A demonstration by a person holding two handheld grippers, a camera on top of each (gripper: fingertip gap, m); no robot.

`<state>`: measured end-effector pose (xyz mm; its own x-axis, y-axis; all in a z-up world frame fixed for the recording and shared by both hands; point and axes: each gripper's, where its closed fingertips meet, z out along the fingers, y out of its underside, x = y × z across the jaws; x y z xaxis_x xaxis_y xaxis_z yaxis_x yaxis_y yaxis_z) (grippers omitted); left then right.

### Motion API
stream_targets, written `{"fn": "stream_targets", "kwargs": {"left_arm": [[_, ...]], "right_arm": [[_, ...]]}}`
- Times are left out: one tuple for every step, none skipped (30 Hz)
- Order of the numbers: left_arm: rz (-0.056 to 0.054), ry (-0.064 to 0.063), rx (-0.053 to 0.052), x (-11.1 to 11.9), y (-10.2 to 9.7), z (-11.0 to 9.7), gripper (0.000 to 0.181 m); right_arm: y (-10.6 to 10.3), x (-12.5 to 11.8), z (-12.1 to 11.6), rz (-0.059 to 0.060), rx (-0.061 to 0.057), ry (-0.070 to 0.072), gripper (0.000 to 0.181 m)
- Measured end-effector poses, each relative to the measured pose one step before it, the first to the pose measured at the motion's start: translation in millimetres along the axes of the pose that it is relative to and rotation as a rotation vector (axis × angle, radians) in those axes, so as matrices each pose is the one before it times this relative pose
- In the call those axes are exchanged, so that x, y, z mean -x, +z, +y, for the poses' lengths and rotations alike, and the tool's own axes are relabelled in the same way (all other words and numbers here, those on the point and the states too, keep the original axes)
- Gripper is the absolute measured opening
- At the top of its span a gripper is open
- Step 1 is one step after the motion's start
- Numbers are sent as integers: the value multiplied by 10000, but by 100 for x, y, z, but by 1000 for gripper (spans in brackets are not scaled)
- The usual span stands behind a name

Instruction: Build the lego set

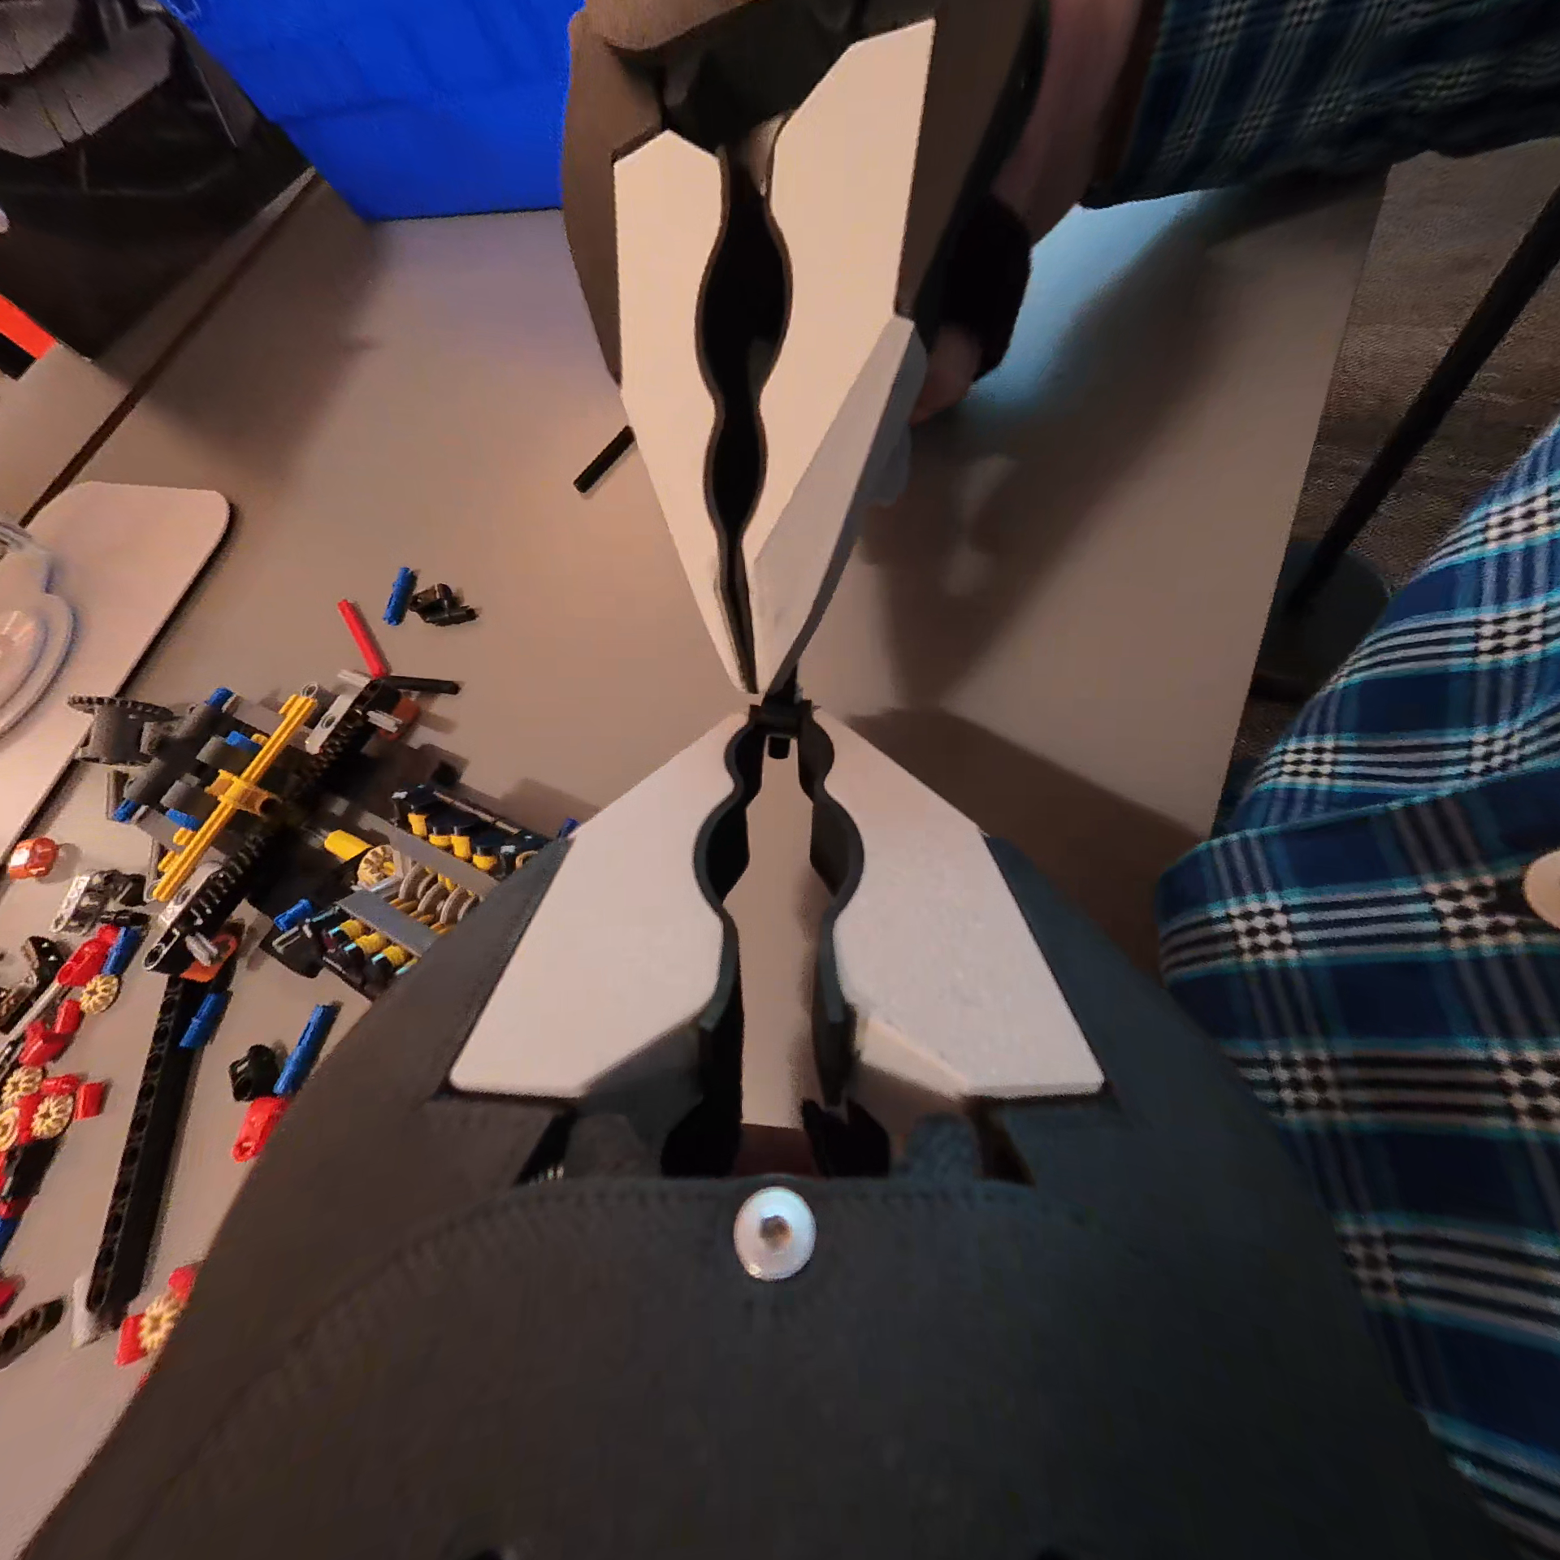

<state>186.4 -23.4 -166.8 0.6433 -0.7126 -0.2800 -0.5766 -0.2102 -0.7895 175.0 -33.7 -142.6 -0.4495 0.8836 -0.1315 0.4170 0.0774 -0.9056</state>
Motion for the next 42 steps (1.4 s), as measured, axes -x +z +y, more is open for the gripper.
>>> {"fn": "stream_targets", "kwargs": {"left_arm": [[7,-28,62,42,76,42,6],[69,13,61,-56,71,29,5],[21,25,78,14,75,38,5],[52,-8,134,-10,97,122,5],[102,-24,63,-79,66,45,5],[118,-63,63,-91,51,42,5],[82,-49,47,-44,49,24,5],[108,-19,-4,-96,28,-57,5],[123,-34,35,-128,21,-33,5],[80,-6,62,-63,60,20,5],[54,15,1,-39,27,-53,5],[66,6,2,-40,-3,-48,5],[20,9,52,8,8,31,5],[-50,13,24,139,-15,22,4],[26,-12,23,45,-65,32,4],[50,-21,-14,-5,-81,-28,4],[38,-25,18,-11,-36,-5,4],[15,47,39,-28,3,4,5],[-2,90,32,-32,29,-12,5],[13,56,13,-44,30,-47,5],[20,28,7,-31,20,-45,5],[7,35,-22,-18,6,-72,5],[1,32,0,11,7,-49,5],[34,33,47,-44,10,23,5],[0,54,36,-1,-2,58,5],[10,6,-8,-22,-5,7,5],[40,-17,-4,-68,2,-5,5],[14,1,2,-33,12,28,5],[13,-33,-32,-2,13,-24,5],[-37,-82,-101,110,-36,-97,6],[-16,-136,-132,122,-58,-124,7],[34,-168,-66,64,-50,-6,7],[35,-71,-31,3,-36,54,7],[-31,-43,5,72,-4,99,7],[33,-38,-1,-55,-1,82,2],[25,-34,17,-60,24,59,2],[-16,53,61,-33,44,111,2],[-11,73,52,-38,44,87,2],[28,5,58,-48,39,65,1],[21,-12,70,-1,34,51,1],[-75,74,69,138,5,46,1],[-37,97,87,93,3,72,1]], "right_arm": [[-51,-46,104,96,48,-67,0],[-53,-75,123,141,58,-128,0],[-82,-122,182,217,115,-236,0],[-116,-48,114,211,124,-317,0],[-110,11,131,207,193,-366,0],[-79,5,141,228,252,-427,1],[-100,39,12,152,181,-350,2],[-81,35,52,82,178,-273,3],[-46,-28,142,98,214,-330,5],[-95,23,21,51,135,-284,6],[-70,44,-5,-16,99,-188,6],[-38,89,69,-47,116,-194,7],[-84,217,250,-162,207,-182,13],[-191,-143,217,23,162,-85,15],[-232,-238,32,72,20,-31,14],[-150,-84,-194,-7,-103,4,12],[-22,83,-250,-68,-103,1,11],[148,34,13,-2,87,-55,11],[245,71,215,-11,191,-99,10],[248,149,71,-74,54,-15,9],[215,168,-36,-113,-38,59,7],[178,165,52,-93,6,6,5],[118,98,-17,-29,-25,-17,5],[56,32,27,-7,-7,29,5],[6,8,3,-1,-25,24,4],[-3,57,11,-28,-19,21,4],[3,31,19,-29,-24,75,3],[-7,10,12,-36,-57,121,3],[-75,-65,-62,17,-139,123,3],[-133,-103,-156,6,-212,205,3],[-174,-47,-202,-35,-263,208,3],[-172,-92,-196,8,-244,182,3],[-118,-25,-144,-36,-201,174,3],[-37,59,-89,-61,-162,144,2],[41,4,59,-8,-62,78,2],[80,24,130,1,16,8,2],[61,39,95,3,31,-12,3],[48,29,51,7,26,-25,3],[43,-17,50,61,55,-99,3],[45,-118,42,113,80,-57,3],[52,-125,-18,116,59,-51,4],[39,-36,17,67,85,-101,5]]}}
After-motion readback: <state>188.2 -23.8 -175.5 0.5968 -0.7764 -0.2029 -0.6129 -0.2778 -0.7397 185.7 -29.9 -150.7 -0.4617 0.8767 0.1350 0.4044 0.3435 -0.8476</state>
